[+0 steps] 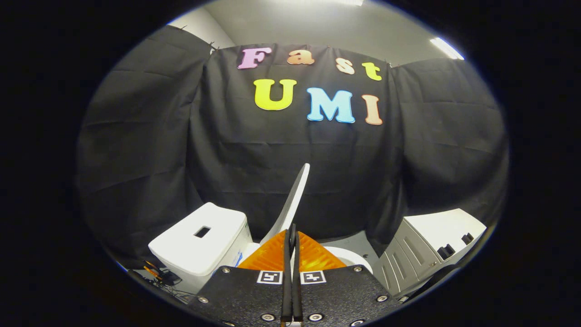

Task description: Open the toilet lid.

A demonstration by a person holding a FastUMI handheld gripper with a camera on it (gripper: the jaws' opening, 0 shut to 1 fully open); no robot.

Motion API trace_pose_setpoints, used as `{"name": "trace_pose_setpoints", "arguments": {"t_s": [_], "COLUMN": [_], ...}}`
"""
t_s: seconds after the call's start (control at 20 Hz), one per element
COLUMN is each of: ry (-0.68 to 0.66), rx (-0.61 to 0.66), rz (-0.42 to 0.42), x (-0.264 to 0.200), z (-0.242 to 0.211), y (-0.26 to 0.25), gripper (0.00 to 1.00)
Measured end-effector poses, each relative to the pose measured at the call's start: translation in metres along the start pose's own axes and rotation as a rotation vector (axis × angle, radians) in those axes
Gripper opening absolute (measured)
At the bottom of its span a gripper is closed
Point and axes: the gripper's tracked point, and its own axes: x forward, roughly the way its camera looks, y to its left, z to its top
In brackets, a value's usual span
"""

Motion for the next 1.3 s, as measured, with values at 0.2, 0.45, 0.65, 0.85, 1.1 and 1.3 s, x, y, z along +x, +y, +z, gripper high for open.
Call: {"name": "trace_pose_setpoints", "arguments": {"t_s": [0.2, 0.45, 0.65, 0.85, 1.1, 1.3], "ry": [-0.029, -0.057, -0.058, -0.052, -0.059, -0.054], "rx": [-0.005, -0.037, -0.038, -0.037, -0.103, -0.161], "rz": [0.039, 0.083, 0.111, 0.143, 0.179, 0.198], "x": [0.001, 0.002, 0.003, 0.003, 0.005, 0.006], "z": [0.01, 0.019, 0.021, 0.025, 0.027, 0.025], "y": [0.028, 0.064, 0.085, 0.108, 0.14, 0.165], "gripper": [0.0, 0.0, 0.0, 0.0, 0.0, 0.0]}}
